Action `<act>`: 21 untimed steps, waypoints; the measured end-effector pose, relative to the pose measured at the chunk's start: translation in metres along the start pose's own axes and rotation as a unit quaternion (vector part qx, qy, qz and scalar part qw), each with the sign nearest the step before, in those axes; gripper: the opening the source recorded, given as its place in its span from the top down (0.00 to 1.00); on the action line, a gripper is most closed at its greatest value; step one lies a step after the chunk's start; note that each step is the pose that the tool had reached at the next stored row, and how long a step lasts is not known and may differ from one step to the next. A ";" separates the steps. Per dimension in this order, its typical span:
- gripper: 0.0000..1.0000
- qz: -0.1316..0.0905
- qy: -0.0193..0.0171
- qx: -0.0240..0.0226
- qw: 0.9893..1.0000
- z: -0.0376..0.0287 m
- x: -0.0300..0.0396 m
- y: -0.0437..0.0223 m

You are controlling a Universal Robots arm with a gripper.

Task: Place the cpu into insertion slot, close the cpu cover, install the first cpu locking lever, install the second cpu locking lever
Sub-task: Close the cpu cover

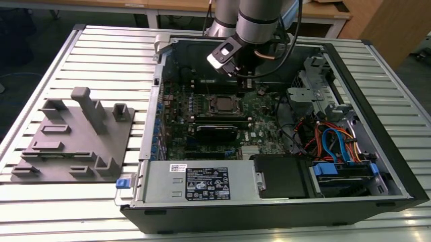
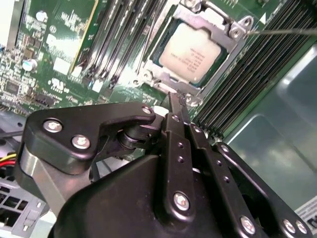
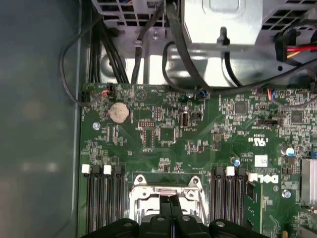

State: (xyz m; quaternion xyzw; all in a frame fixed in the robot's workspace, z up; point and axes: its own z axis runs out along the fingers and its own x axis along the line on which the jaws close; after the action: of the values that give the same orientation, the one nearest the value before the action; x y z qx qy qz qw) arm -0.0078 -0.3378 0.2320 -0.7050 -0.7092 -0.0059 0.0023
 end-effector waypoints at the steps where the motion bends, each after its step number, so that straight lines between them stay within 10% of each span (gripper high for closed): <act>1: 0.90 0.000 0.000 0.000 1.000 0.0008 0.0000 -0.0021; 21: 0.90 0.000 0.000 0.003 1.000 0.0168 0.0001 -0.0481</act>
State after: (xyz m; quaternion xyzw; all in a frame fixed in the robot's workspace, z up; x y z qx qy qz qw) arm -0.0558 -0.3378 0.2150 -0.7051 -0.7091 -0.0039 0.0042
